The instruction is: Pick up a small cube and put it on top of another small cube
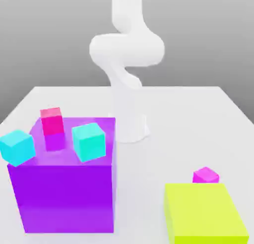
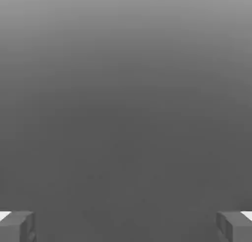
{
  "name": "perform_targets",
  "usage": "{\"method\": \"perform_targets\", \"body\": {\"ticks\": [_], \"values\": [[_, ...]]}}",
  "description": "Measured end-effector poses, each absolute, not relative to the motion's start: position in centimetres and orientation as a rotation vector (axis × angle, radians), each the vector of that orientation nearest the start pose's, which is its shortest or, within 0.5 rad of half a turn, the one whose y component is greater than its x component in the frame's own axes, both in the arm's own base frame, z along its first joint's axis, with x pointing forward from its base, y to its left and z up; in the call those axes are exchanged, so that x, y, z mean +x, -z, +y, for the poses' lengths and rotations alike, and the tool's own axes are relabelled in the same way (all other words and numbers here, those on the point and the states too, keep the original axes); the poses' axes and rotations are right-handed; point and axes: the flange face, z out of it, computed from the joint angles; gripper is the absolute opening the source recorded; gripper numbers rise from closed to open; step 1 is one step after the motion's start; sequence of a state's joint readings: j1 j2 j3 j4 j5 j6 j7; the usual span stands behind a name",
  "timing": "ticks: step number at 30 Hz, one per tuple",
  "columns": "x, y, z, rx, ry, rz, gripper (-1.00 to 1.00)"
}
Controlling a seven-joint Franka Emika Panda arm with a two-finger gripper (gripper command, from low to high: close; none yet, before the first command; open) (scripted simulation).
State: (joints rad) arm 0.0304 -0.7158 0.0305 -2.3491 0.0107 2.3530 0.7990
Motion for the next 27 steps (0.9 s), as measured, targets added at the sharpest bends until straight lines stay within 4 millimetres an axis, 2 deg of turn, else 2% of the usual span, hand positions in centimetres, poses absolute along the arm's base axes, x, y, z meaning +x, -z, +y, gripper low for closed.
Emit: {"method": "perform_targets", "body": {"ticks": [2,4,6,9,11,14,17,18,20,22,27], "values": [[40.3,-61.2,5.4,-2.593,0.836,0.930,0.00],[41.8,-56.5,8.0,-2.662,0.747,0.879,0.00],[42.6,-51.7,10.6,-2.726,0.661,0.826,0.00],[42.5,-44.7,14.2,-2.818,0.530,0.740,0.00],[41.7,-40.0,16.4,-2.877,0.442,0.679,0.00],[39.5,-33.2,19.3,-2.959,0.309,0.583,0.00],[36.1,-26.9,21.5,-3.036,0.174,0.480,0.00],[34.4,-24.9,22.6,-3.063,0.127,0.423,0.00],[31.7,-21.2,23.2,-3.105,0.042,0.361,0.00],[30.9,-18.8,23.2,-3.117,0.010,0.349,0.00],[30.6,-13.7,23.2,-3.121,-0.001,0.345,0.00]]}}
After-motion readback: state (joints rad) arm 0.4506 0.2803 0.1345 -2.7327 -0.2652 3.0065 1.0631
